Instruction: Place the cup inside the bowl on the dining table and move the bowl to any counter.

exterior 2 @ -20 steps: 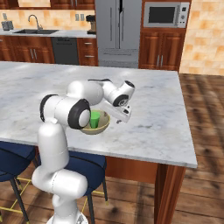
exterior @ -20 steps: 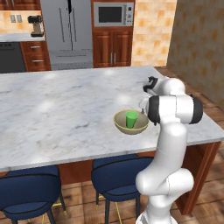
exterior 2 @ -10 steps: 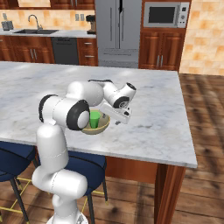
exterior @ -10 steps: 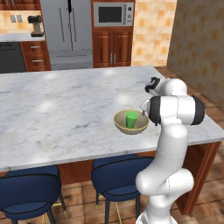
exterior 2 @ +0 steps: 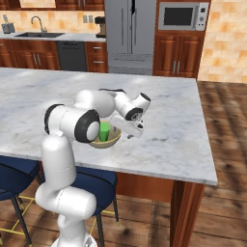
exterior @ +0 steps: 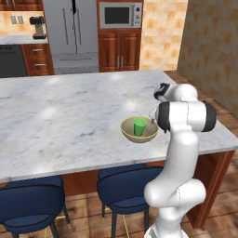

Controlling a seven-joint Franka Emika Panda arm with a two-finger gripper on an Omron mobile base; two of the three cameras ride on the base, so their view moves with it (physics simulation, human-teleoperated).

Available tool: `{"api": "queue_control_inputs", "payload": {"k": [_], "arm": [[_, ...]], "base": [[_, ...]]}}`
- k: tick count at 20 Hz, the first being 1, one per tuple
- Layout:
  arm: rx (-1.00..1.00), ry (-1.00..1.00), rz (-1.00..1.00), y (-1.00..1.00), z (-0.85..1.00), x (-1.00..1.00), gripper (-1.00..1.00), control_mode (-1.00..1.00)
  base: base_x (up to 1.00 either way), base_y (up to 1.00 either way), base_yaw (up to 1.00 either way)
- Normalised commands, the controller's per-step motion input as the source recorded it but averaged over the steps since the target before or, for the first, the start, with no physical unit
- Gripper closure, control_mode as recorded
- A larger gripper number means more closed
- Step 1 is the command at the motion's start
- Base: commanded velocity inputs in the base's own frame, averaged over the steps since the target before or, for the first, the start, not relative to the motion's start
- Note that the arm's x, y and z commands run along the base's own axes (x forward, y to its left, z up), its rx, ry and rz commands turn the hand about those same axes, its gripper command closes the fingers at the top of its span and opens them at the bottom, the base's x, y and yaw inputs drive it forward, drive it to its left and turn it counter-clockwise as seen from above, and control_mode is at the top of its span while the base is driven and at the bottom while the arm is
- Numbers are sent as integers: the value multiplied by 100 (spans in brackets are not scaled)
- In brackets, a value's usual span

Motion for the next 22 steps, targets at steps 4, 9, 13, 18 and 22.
{"api": "queue_control_inputs", "payload": {"k": [4, 9, 13, 18, 22], "arm": [[0, 0, 4, 0, -17, 3, -100, -100], [0, 0, 4, 0, -14, 1, -100, -100], [0, 0, 3, 0, -12, 1, -100, -100], [0, 0, 2, 0, -7, 0, -100, -100], [0, 0, 0, 1, 0, 0, -100, -100]], "base": [[0, 0, 0], [0, 0, 0], [0, 0, 0], [0, 0, 0], [0, 0, 0]]}}
